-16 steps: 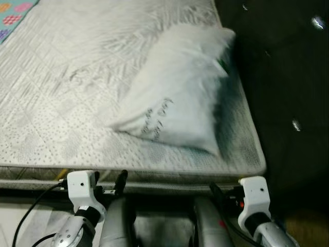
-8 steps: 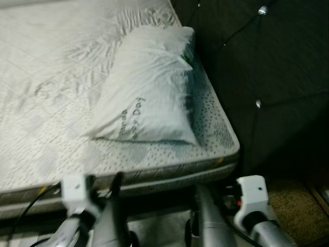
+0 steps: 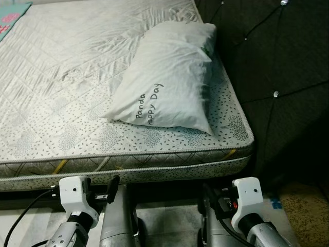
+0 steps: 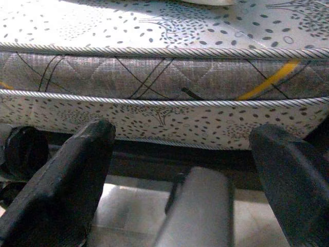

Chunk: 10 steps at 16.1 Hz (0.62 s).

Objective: Clean up the room

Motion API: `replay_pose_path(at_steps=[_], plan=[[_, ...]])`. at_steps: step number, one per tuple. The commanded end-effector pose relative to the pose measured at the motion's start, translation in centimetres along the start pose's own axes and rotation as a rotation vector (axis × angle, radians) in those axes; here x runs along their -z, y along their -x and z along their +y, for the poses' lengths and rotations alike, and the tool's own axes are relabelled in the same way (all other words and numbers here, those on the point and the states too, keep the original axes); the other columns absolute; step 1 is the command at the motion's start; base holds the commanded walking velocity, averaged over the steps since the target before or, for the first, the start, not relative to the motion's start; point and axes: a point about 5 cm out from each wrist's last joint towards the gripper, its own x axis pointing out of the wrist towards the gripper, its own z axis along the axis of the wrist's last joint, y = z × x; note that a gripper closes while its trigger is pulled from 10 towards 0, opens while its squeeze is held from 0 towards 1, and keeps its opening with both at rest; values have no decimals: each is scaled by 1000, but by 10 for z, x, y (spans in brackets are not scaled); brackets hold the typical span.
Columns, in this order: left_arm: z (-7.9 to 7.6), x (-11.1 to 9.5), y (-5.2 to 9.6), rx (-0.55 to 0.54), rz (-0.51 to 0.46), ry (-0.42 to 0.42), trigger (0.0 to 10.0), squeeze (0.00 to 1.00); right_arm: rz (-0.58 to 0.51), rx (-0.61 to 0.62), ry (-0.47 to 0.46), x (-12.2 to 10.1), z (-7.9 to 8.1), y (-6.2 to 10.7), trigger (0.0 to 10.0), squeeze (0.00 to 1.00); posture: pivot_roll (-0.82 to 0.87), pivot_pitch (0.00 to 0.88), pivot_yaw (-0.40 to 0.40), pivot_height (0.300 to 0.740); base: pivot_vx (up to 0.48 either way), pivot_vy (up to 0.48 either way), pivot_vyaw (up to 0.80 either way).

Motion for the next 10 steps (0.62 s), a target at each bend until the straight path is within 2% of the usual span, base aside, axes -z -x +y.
replay_pose_path(at_steps=[1,4,6,9,10], plan=[[3,0,3,-12,4,-8,10000,0,-4,-9,0,-2,2,1,10000,0,-93,213,57,565,0,0,0],[3,-1,2,-18,4,-23,10000,0,-5,-31,28,-6,3,-2,10000,0,-88,214,56,565,0,0,0],[1,-5,1,-29,-11,-34,10000,0,-64,-94,34,-20,12,-15,10000,0,-77,216,53,565,0,0,0],[-1,-6,3,-37,-17,-36,10000,0,-174,-108,-27,-46,22,-53,10000,0,-35,213,46,565,0,0,0],[-1,-7,5,-49,-23,-36,10000,0,-207,-117,-51,-57,29,-75,10000,0,-13,212,46,565,0,0,0]])
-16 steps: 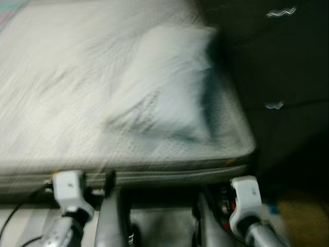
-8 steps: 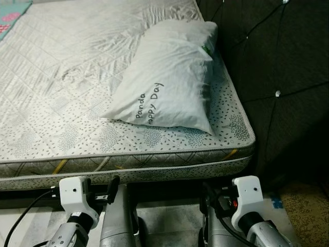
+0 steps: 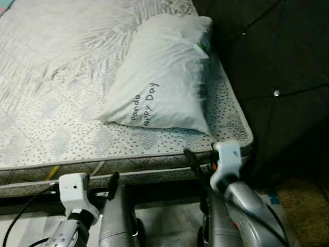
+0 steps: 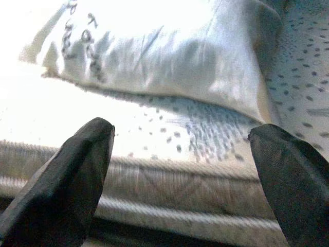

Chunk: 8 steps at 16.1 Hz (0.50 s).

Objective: Clean up the room

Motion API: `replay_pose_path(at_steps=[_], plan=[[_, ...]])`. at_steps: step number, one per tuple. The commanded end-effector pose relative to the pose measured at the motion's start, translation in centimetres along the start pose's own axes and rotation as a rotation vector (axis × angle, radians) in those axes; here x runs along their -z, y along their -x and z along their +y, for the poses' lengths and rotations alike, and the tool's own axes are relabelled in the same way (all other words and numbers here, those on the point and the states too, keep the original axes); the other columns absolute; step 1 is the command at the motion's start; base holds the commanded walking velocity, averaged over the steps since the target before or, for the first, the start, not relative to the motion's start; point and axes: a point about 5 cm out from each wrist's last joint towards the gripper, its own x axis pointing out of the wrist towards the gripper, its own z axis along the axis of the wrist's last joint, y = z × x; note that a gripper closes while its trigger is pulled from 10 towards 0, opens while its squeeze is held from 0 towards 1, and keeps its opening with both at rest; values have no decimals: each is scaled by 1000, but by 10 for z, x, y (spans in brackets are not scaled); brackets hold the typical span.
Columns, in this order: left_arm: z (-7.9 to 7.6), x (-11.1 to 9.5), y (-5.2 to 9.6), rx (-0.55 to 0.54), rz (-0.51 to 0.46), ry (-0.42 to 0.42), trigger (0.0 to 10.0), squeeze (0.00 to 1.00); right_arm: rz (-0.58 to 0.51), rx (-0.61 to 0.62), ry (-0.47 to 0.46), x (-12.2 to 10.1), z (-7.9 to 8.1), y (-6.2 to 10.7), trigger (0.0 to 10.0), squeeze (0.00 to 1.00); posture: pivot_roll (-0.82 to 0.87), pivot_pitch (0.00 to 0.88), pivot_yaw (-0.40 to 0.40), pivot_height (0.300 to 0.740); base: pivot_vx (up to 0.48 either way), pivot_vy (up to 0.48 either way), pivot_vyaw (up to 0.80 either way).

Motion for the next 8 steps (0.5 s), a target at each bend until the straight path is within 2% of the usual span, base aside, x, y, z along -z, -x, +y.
replay_pose_path(at_steps=[1,3,5,7,8], plan=[[1,-2,4,-21,-1,-14,10000,0,-8,-1,-37,1,4,-19,10000,0,13,215,40,565,0,0,0],[1,-3,8,-41,-8,-9,10000,0,-18,-23,-79,-2,18,-46,10000,0,55,220,30,565,0,0,0],[-5,-7,15,-46,-28,-3,10000,0,-70,6,-67,-8,40,-72,10000,0,136,218,15,565,0,0,0],[-7,-8,18,-50,-31,-4,10000,0,-71,4,-69,-5,50,-79,10000,0,168,221,11,565,0,0,0],[-8,-9,24,-63,-34,-6,10000,0,-67,-15,-29,0,66,-85,10000,0,209,230,2,565,0,0,0]])
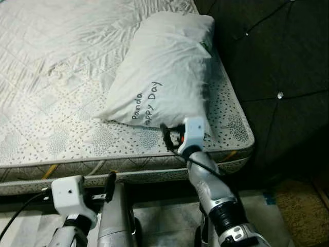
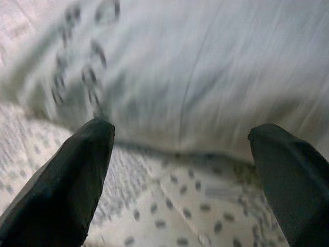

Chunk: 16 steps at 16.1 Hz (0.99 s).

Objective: Clean up the room

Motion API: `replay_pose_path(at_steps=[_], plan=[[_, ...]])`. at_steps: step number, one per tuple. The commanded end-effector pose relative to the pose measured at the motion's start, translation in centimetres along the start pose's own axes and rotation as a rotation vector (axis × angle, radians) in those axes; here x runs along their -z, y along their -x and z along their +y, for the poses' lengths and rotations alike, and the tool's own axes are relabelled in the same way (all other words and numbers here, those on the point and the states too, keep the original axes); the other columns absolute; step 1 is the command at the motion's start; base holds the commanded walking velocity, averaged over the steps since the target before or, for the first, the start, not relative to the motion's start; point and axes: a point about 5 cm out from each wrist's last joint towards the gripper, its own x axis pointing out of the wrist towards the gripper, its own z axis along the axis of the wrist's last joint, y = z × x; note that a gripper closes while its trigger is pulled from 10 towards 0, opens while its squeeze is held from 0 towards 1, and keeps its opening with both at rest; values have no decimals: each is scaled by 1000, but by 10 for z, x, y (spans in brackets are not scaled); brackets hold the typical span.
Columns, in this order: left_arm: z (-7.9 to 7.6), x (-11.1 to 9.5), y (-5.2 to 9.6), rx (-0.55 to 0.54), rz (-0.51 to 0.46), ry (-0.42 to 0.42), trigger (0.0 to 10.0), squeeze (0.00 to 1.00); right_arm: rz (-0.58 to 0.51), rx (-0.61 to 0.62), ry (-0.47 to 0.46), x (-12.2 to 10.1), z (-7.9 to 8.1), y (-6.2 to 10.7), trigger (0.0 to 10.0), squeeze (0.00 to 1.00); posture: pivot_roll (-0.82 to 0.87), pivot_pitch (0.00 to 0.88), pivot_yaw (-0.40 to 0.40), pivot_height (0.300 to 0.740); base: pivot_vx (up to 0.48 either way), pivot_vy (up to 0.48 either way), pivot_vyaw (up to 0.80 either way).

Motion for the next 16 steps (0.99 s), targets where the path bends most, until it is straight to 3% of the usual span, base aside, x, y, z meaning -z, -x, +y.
replay_pose_path(at_steps=[1,4,8,12,16], plan=[[1,-1,8,-19,11,-12,10000,0,-37,-60,45,-5,38,-8,10000,0,224,232,-2,565,0,0,0],[3,-3,16,-36,16,-23,10000,0,-87,1,184,-14,44,-18,10000,0,257,239,-2,565,0,0,0],[-1,-2,16,-28,28,-23,10000,0,-182,99,330,-38,36,-31,10000,0,240,243,0,565,0,0,0],[-3,-1,20,-33,39,-17,10000,0,-107,132,577,-27,-2,-32,10000,0,261,250,-14,565,0,0,0],[0,-1,23,-49,45,-23,10000,0,-80,187,676,-32,-20,-35,10000,0,268,252,-16,565,0,0,0]])
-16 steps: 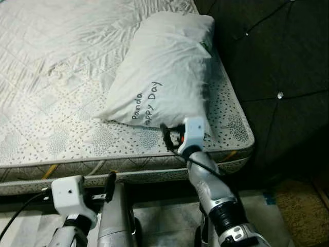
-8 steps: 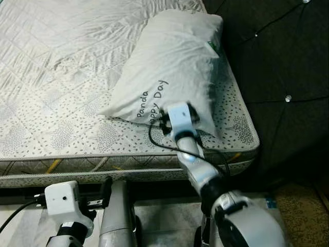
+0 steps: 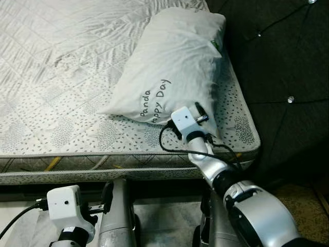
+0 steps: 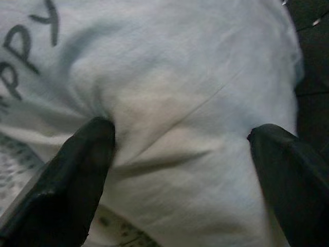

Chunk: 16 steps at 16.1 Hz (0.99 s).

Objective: Clean up the room

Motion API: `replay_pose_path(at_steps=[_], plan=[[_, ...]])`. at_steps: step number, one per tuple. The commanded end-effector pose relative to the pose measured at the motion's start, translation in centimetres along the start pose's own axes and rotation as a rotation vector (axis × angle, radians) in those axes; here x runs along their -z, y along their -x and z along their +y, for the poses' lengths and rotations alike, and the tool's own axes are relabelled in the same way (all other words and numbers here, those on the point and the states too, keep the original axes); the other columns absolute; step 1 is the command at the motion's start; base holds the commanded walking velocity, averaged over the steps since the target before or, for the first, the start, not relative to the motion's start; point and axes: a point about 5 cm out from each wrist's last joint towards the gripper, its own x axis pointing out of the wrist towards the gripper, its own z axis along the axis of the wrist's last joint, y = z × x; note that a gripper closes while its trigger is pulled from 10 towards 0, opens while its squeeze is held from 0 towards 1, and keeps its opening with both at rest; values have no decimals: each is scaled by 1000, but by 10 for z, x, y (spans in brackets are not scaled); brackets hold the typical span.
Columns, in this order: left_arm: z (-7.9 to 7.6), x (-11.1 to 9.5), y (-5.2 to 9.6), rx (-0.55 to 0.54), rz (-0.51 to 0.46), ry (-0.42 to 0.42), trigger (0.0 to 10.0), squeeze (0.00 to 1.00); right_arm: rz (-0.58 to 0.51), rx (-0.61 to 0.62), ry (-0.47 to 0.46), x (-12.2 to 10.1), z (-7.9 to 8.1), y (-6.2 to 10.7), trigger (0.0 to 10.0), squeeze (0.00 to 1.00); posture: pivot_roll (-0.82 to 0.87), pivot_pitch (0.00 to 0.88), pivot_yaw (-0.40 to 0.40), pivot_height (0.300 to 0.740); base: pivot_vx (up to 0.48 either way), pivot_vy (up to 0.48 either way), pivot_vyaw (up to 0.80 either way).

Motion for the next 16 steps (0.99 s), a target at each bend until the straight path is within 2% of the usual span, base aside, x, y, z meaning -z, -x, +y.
replay_pose_path(at_steps=[1,2,3,4,5,8,12,16], plan=[[3,0,3,-22,8,-15,10000,0,-15,8,37,-9,3,-3,10000,0,264,251,-15,565,0,0,0],[1,0,2,-18,8,-16,10000,0,-22,-6,51,-12,8,-3,2627,0,267,252,-13,565,0,0,0],[1,-1,2,-16,7,-17,10000,0,-27,-22,58,-14,13,-1,0,0,270,252,-12,565,0,0,0],[0,-1,1,-14,6,-17,10000,0,-28,-36,56,-14,17,-1,0,0,271,253,-10,565,0,0,0],[1,-2,1,-14,4,-18,10000,0,-21,-74,67,-14,26,3,0,0,271,255,-10,565,0,0,0],[2,-2,2,-17,4,-23,10000,0,-21,-111,90,-11,35,7,0,0,272,255,-11,565,0,0,0],[2,-3,1,-18,2,-26,10000,0,-27,-103,93,-12,33,6,0,0,267,253,-12,565,0,0,0],[1,-3,0,-23,-4,-31,10000,0,-58,-73,137,-22,34,3,0,0,272,253,-13,565,0,0,0]])
